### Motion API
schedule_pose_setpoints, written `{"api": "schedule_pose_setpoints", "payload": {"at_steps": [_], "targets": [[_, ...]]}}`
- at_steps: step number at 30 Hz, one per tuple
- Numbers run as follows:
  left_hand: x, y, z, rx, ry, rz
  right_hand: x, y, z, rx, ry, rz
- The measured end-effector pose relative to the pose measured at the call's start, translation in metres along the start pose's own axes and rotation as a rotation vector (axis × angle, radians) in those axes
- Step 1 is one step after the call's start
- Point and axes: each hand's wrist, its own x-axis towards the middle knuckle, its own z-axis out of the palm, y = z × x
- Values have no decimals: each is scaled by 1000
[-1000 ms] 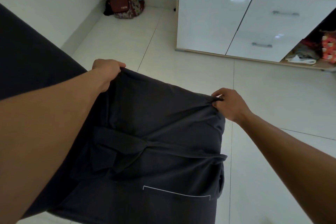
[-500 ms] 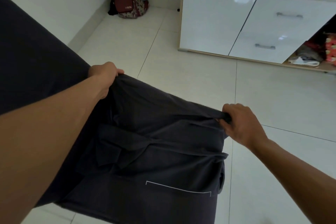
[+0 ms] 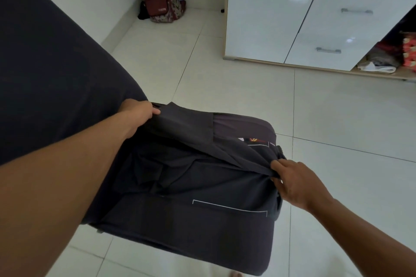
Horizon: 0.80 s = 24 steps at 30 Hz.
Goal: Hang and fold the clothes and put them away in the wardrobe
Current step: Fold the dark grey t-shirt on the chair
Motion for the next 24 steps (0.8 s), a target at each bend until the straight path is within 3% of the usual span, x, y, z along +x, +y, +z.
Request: {"api": "schedule_pose_setpoints", "payload": {"at_steps": [2, 6, 11, 18, 24], "targets": [[2, -3, 0, 63, 45, 21, 0, 1, 1, -35, 19, 19], [-3, -18, 0, 452, 94, 190, -3, -2, 1, -104, 35, 48], [-14, -39, 9, 761, 40, 312, -15, -11, 3, -174, -151, 188], [-11, -60, 24, 899, 1, 268, -27, -22, 22, -189, -354, 306], [-14, -64, 31, 966, 118, 229, -29, -25, 17, -314, -329, 233]]}}
